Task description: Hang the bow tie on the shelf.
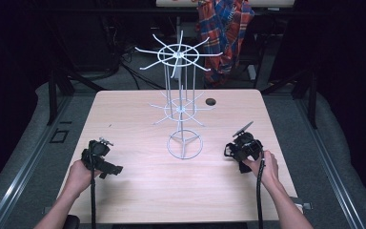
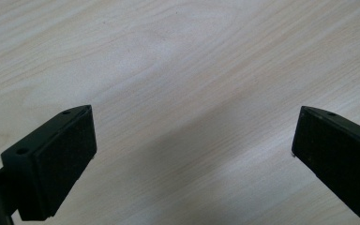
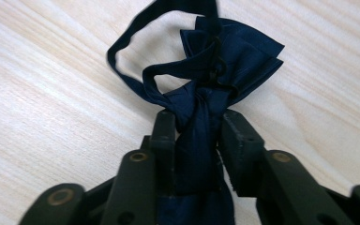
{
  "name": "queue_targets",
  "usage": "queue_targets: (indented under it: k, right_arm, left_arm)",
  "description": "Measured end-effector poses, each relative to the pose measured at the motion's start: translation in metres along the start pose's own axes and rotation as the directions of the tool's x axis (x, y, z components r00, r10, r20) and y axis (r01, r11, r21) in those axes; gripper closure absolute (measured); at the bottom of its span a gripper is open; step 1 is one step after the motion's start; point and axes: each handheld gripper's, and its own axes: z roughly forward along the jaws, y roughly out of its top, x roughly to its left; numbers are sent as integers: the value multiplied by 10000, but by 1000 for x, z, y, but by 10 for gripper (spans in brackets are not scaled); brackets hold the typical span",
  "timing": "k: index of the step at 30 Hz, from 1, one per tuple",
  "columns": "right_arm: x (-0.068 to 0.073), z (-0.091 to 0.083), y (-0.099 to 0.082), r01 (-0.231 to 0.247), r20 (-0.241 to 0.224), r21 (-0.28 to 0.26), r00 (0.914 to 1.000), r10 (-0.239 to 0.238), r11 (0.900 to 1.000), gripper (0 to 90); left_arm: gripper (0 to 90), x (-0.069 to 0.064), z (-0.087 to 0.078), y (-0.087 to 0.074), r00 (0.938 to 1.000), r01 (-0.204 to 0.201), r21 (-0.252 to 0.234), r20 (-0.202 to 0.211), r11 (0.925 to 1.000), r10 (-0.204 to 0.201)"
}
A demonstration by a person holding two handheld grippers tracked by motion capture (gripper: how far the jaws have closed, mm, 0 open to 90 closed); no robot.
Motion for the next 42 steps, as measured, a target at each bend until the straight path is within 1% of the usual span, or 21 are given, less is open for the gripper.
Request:
queue_targets:
  k: [2,4,5,6,7,8,10,11,13,15,16,18,22,24,26,27,33,34,37,39,42]
  right_arm:
    - [1,-2,0,121,9,-153,9999,-121,9998,701]
    - [1,-3,0,168,-5,-128,9999,-168,9998,703]
    - [3,-2,0,-5,6,-373,10000,5,9993,706]
    - [2,-4,1,219,-53,-209,9997,-220,9995,711]
    - [2,-4,1,219,-53,-209,9997,-220,9995,711]
    - [3,-6,1,243,59,-336,9997,-241,9991,714]
    - [3,-8,1,235,-27,-407,9997,-237,9989,715]
    - [4,-10,1,162,-2,-581,9999,-162,9982,715]
    - [3,-15,1,292,133,-720,9995,-283,9970,716]
    - [3,-19,1,295,60,-929,9996,-290,9952,716]
    - [5,-22,1,268,-92,-1117,9996,-280,9934,716]
    - [5,-23,1,367,30,-1143,9993,-366,9928,716]
    - [7,-28,2,337,-119,-1435,9993,-357,9891,716]
    - [8,-30,2,460,-15,-1388,9989,-466,9893,716]
    - [9,-30,2,284,-148,-1633,9994,-312,9862,716]
    - [9,-32,3,432,-116,-1552,9989,-456,9869,716]
    - [10,-38,3,403,-168,-1819,9989,-440,9825,716]
    - [11,-39,3,321,-251,-2007,9990,-379,9791,716]
    - [10,-42,3,389,-216,-1979,9988,-440,9794,716]
    - [9,-45,3,318,-365,-2124,9985,-405,9767,716]
    - [10,-46,3,320,-373,-2248,9984,-414,9739,716]
  left_arm:
    - [1,0,0,0,10000,0,0,-4,10000,0]
    - [2,0,0,0,10000,-6,6,-1,10000,6]
    - [2,0,0,0,10000,0,-21,-21,10000,0]
    - [2,0,0,0,10000,-1,-19,-22,10000,1]
    - [1,0,0,0,10000,-1,-19,-22,10000,1]
    - [2,0,0,0,10000,-3,-21,-17,10000,3]
    - [2,0,0,0,10000,3,-29,-23,10000,-4]
    - [2,0,0,0,10000,-5,-26,-22,10000,5]
    - [2,0,0,0,10000,2,-33,-24,10000,-2]
    - [2,0,0,0,10000,-4,-33,-27,10000,4]
    - [2,0,0,0,10000,-4,-35,-27,10000,4]
    - [2,0,0,0,10000,-3,-32,-22,10000,3]
    - [2,0,0,0,10000,2,-37,-13,10000,-2]
    - [2,0,0,0,10000,0,-39,-16,10000,0]
    - [2,0,0,0,10000,-11,-33,-14,10000,11]
    - [2,0,0,0,10000,-15,-23,-4,10000,15]
    - [2,0,0,-1,10000,9,-28,4,10000,-9]
    - [2,1,0,-1,10000,-1,-5,18,10000,1]
    - [2,1,0,-1,10000,-3,-11,16,10000,3]
    - [2,1,0,-1,10000,3,-55,-33,10000,-4]
    - [2,0,1,1,10000,-5,-24,2,10000,5]
